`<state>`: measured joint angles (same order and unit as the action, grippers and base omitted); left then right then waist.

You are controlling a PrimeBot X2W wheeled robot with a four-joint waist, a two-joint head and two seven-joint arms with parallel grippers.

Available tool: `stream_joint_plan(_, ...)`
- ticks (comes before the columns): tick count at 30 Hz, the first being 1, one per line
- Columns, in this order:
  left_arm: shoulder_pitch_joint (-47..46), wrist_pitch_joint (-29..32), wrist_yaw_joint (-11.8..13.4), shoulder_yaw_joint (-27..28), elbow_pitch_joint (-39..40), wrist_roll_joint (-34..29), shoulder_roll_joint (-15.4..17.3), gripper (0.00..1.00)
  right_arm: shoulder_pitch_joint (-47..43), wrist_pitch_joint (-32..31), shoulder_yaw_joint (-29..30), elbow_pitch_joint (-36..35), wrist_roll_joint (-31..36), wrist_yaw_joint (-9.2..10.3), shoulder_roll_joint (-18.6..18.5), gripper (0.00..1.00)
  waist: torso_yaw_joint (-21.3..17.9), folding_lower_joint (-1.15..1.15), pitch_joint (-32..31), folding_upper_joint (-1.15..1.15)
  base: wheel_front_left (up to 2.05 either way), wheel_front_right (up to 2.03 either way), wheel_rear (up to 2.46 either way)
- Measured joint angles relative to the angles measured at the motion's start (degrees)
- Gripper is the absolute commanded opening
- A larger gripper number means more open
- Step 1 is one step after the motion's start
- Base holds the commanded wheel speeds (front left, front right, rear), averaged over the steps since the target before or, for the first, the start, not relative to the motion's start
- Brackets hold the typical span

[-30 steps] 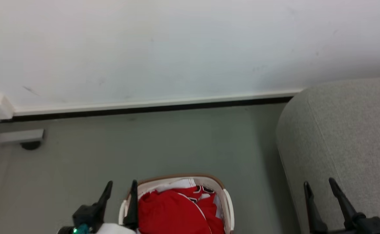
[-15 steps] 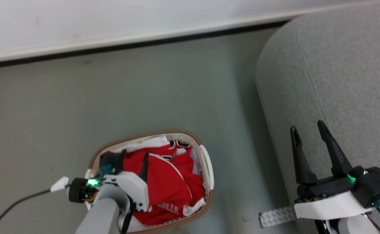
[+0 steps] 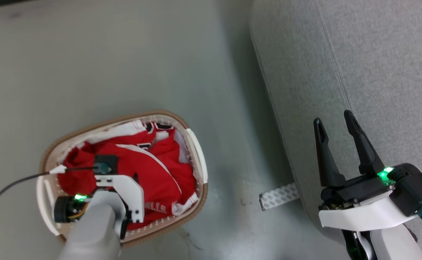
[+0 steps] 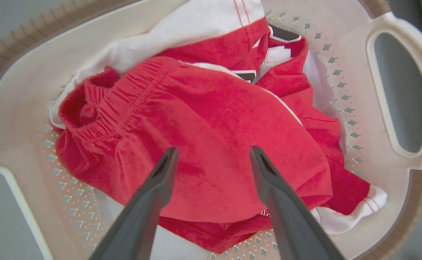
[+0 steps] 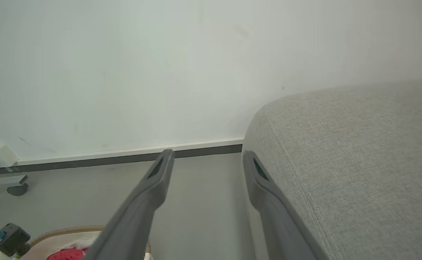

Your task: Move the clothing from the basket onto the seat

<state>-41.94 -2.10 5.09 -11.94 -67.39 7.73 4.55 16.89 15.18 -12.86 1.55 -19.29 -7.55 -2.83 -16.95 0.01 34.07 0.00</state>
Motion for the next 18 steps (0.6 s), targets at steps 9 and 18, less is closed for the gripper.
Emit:
stream_joint_plan(9,-5.8,0.7,1.3,-0.3,-3.1,0.0,3.3,1.00,2.1,0.0,-0.3,-2.0,-1.7,0.00,0.0,1.00,-2.5,0.00,7.0,0.00,0.00,0.00,0.00)
stream_joint_plan(18,-8.5,0.5,-0.3,-2.2,-4.5,-0.5,3.1,0.00,3.2,0.0,0.0,-2.0,-2.2,0.00,0.0,1.00,-3.1,0.00,11.1,0.00,0.00,0.00,0.00)
